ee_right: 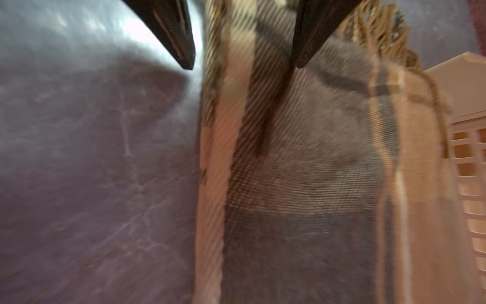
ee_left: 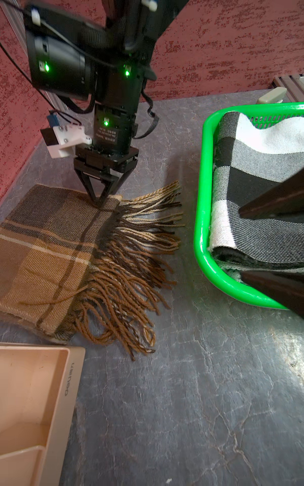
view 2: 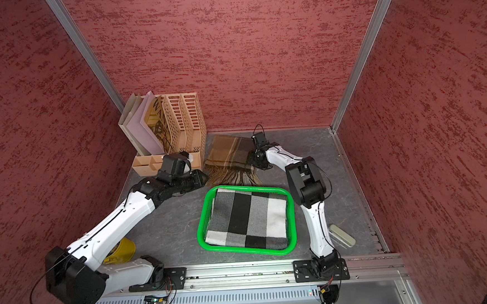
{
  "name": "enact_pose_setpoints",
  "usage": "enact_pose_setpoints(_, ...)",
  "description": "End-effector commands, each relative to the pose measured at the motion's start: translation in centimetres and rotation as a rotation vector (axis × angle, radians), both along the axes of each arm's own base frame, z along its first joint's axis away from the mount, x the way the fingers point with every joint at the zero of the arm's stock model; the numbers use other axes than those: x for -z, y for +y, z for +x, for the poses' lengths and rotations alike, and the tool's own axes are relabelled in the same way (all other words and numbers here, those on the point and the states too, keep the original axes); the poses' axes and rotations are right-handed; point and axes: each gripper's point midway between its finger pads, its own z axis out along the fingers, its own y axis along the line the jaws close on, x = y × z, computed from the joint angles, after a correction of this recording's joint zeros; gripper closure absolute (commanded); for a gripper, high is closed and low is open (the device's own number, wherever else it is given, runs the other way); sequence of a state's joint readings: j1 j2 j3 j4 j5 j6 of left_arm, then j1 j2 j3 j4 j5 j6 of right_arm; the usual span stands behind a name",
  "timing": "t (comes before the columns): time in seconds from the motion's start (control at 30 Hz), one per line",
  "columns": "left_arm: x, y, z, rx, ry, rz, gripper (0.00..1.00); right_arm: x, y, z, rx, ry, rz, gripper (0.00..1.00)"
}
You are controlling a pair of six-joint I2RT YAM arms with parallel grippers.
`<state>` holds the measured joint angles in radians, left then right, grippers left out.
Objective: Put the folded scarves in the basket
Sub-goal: Place the scarf in the basket, then pick up the scarf at the center of the board.
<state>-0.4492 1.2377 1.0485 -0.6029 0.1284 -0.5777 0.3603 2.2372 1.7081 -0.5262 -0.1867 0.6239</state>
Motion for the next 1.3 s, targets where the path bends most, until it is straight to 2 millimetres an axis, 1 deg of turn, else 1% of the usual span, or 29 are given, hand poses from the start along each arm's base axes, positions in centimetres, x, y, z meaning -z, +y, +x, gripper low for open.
enact_pose_setpoints(0.0,-0.7,0.3,-0.6,0.018,-0.03,-0.027,0.64,-0.9,-0.1,1.1,-0.008,-0.047,0.008,0.37)
enact_pose_setpoints(0.07,-0.7,0.8,-0.9,0.014,-0.041,-0.024,0.64,-0.6,-0.1,1.0,-0.007,-0.041,0.009,0.36)
enact_pose_setpoints(0.13,-0.4,1.6,-0.9,-0.001,-0.042,-0.03,0.63,0.0,0.0,1.0,-0.007,-0.028,0.014,0.36)
enact_pose_setpoints(0.23,-0.2,3.4,-0.4,-0.041,-0.016,-0.13,0.61,0.8,0.5,1.0,-0.02,-0.005,0.028,0.39)
enact_pose_setpoints(0.3,-0.3,4.5,0.1,-0.065,-0.012,-0.156,0.61,1.3,0.7,1.0,-0.031,0.009,0.032,0.44)
enact_pose_setpoints(0.37,-0.6,5.3,0.4,-0.079,-0.017,-0.158,0.61,1.3,0.9,0.9,-0.045,0.012,0.035,0.5)
enact_pose_setpoints(0.47,-1.0,5.6,0.8,-0.082,-0.024,-0.163,0.61,0.6,0.5,0.7,-0.057,0.0,0.021,0.63)
enact_pose_setpoints(0.57,-1.1,5.2,1.2,-0.066,-0.017,-0.17,0.61,-0.5,0.0,0.3,-0.089,-0.025,-0.011,0.77)
enact_pose_setpoints(0.67,-0.9,4.4,1.4,-0.036,-0.005,-0.171,0.61,-0.7,-0.8,-0.3,-0.134,-0.019,-0.058,0.88)
enact_pose_setpoints(0.77,-1.3,3.7,1.9,-0.015,-0.012,-0.169,0.61,-0.8,-1.9,-1.0,-0.162,-0.01,-0.091,0.99)
enact_pose_setpoints(0.93,-1.7,2.3,2.9,0.029,-0.024,-0.173,0.6,-1.2,-4.0,-1.8,-0.191,-0.007,-0.086,1.0)
enact_pose_setpoints(1.03,-1.2,1.2,3.8,0.063,-0.017,-0.17,0.58,-1.4,-5.0,-2.7,-0.254,-0.004,-0.105,1.0)
enact_pose_setpoints(1.17,0.0,-0.5,6.0,0.075,0.005,-0.189,0.56,-1.2,-6.9,-4.1,-0.316,0.013,-0.149,1.0)
enact_pose_setpoints(1.27,0.9,-1.9,8.1,0.089,-0.005,-0.159,0.55,-1.2,-8.5,-4.7,-0.315,0.019,-0.16,1.0)
